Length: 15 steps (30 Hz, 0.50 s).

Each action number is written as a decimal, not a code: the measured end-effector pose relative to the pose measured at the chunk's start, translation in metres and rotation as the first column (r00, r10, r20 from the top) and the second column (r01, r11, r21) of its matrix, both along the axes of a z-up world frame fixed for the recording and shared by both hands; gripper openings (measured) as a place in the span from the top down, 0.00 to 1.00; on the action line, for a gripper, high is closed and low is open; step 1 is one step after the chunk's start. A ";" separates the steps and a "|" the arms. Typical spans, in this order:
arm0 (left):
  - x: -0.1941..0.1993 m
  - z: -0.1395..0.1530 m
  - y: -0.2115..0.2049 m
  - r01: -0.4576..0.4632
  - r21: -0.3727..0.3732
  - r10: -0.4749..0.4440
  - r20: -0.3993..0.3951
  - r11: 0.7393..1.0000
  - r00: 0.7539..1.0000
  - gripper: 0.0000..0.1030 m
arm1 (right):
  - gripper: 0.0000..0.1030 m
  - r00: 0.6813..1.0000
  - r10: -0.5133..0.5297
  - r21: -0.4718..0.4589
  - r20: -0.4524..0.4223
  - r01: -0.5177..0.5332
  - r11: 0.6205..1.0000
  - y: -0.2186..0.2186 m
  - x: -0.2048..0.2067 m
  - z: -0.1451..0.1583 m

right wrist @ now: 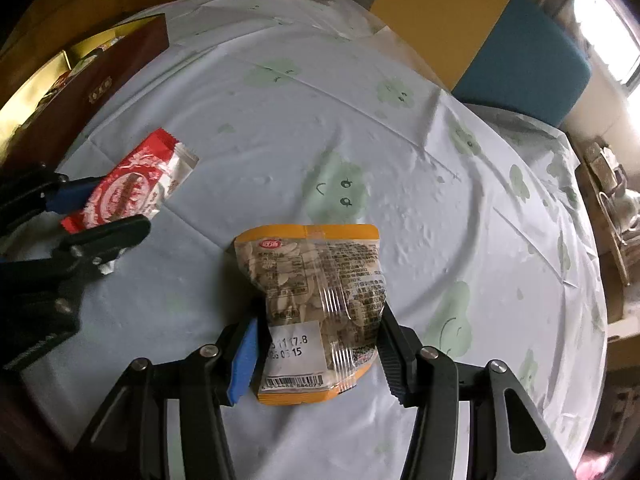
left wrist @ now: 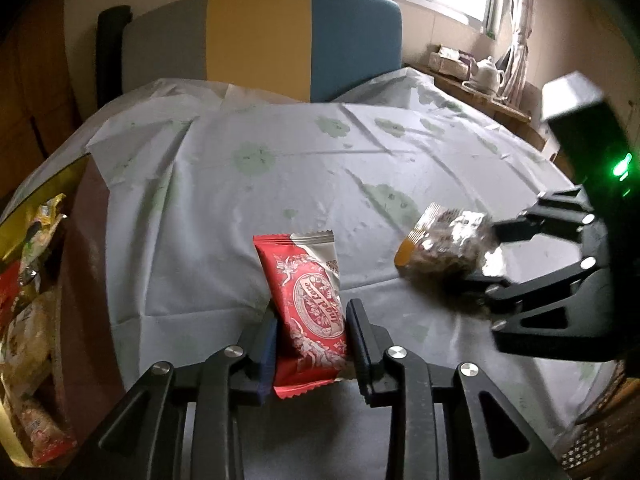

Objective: Organize snacks
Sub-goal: 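Carry the red-and-white cookie into the gold box and open the left gripper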

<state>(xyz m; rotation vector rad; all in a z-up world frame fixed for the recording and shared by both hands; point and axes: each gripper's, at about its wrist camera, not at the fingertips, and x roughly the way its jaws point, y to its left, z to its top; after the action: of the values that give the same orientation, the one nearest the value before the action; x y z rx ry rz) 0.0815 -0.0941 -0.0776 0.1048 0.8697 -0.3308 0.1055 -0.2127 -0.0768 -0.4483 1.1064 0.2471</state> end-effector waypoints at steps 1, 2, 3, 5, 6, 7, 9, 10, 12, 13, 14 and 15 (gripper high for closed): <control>-0.002 0.004 0.000 0.001 -0.003 -0.001 0.004 1.000 1.000 0.69 | 0.48 1.000 0.001 0.000 0.000 -0.001 1.000 0.000 0.000 0.000; -0.003 0.008 0.001 0.001 -0.005 -0.001 0.008 1.000 1.000 0.69 | 0.48 1.000 0.001 0.001 0.001 -0.001 1.000 0.000 0.000 0.000; -0.005 0.013 0.001 0.000 -0.009 0.000 0.012 1.000 1.000 0.69 | 0.48 1.000 0.001 0.000 0.001 -0.001 1.000 0.000 0.000 0.000; -0.008 0.021 0.004 -0.004 -0.027 0.004 0.010 1.000 1.000 0.69 | 0.48 1.000 0.003 -0.004 0.004 -0.003 1.000 0.001 -0.002 0.001; -0.010 0.026 0.007 -0.005 -0.039 0.006 0.011 0.999 1.000 0.69 | 0.48 1.000 0.006 -0.008 0.006 -0.006 1.000 0.001 -0.002 0.001; -0.011 0.029 0.009 -0.004 -0.044 0.005 0.014 0.999 1.000 0.69 | 0.48 1.000 0.007 -0.010 0.008 -0.007 1.000 0.002 -0.003 0.001; -0.014 0.038 0.014 -0.008 -0.054 0.009 0.024 0.998 1.000 0.69 | 0.48 1.000 0.008 -0.013 0.010 -0.008 1.000 0.003 -0.004 0.001; -0.015 0.043 0.019 -0.015 -0.065 0.017 0.024 0.998 1.000 0.69 | 0.48 1.000 0.010 -0.015 0.012 -0.010 1.000 0.003 -0.005 0.002; -0.017 0.051 0.031 -0.032 -0.093 0.034 0.021 0.995 0.999 0.69 | 0.48 1.000 0.015 -0.021 0.016 -0.015 1.000 0.004 -0.006 0.002; -0.017 0.057 0.039 -0.046 -0.109 0.049 0.022 0.993 0.999 0.69 | 0.48 1.000 0.016 -0.022 0.018 -0.016 1.000 0.005 -0.007 0.002; -0.017 0.061 0.047 -0.063 -0.121 0.066 0.023 0.991 0.998 0.69 | 0.48 1.000 0.017 -0.023 0.019 -0.017 1.000 0.005 -0.007 0.002; -0.018 0.067 0.059 -0.087 -0.134 0.091 0.023 0.987 0.996 0.69 | 0.48 1.000 0.018 -0.024 0.019 -0.017 1.000 0.005 -0.007 0.002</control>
<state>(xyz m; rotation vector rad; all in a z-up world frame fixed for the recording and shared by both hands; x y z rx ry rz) 0.0639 -0.0351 -0.0103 -0.0530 0.8183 -0.3019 0.0980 -0.2079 -0.0744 -0.4804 1.0878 0.2448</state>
